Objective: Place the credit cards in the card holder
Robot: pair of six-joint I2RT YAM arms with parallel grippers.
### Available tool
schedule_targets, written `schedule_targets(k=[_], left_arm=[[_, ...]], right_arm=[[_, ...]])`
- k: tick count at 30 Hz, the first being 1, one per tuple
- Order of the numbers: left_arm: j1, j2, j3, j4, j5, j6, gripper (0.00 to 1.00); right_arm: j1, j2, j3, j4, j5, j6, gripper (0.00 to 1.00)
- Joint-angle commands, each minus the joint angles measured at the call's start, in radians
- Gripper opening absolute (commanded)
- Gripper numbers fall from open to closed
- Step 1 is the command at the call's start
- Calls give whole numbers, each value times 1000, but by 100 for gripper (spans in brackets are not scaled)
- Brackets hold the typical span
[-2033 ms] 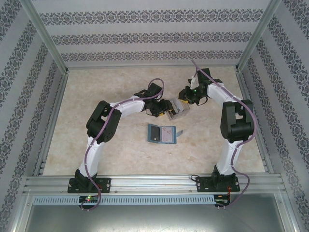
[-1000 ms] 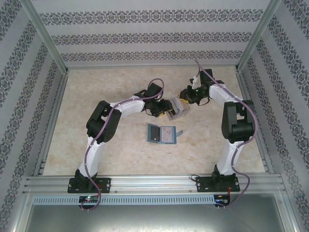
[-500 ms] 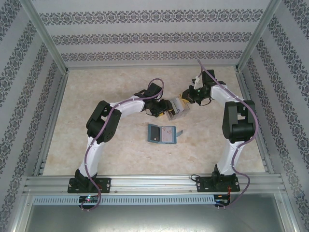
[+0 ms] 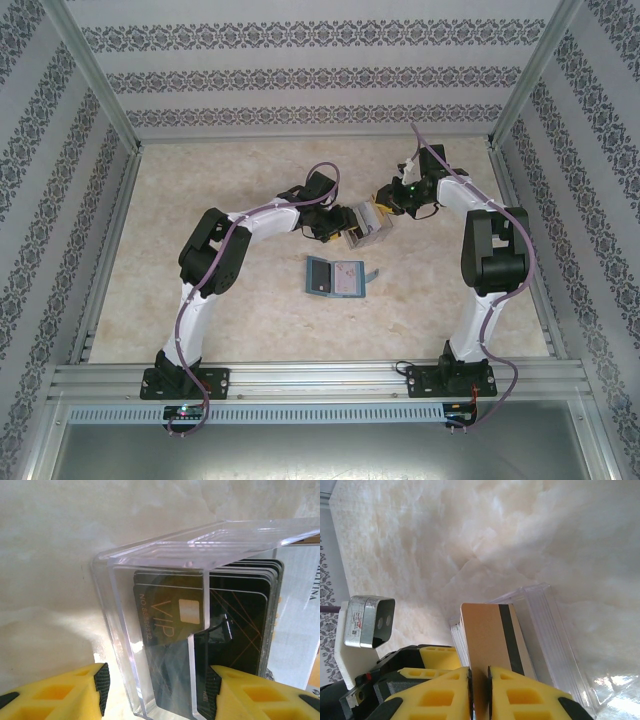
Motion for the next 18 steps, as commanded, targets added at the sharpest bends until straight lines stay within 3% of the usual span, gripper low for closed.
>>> schedule_targets(k=[1, 3, 13, 18], left_arm=[[1, 5, -12, 20, 17, -11, 56], [1, 5, -13, 21, 16, -11, 56], [1, 5, -13, 21, 18, -12, 56], [1, 0, -17, 21, 16, -12, 56]], right_arm=[[10, -28, -11, 4, -66, 17, 17], [9, -28, -13, 6, -67, 18, 12], [7, -38, -25, 26, -81, 29, 9], [1, -64, -29, 16, -8, 11, 9]])
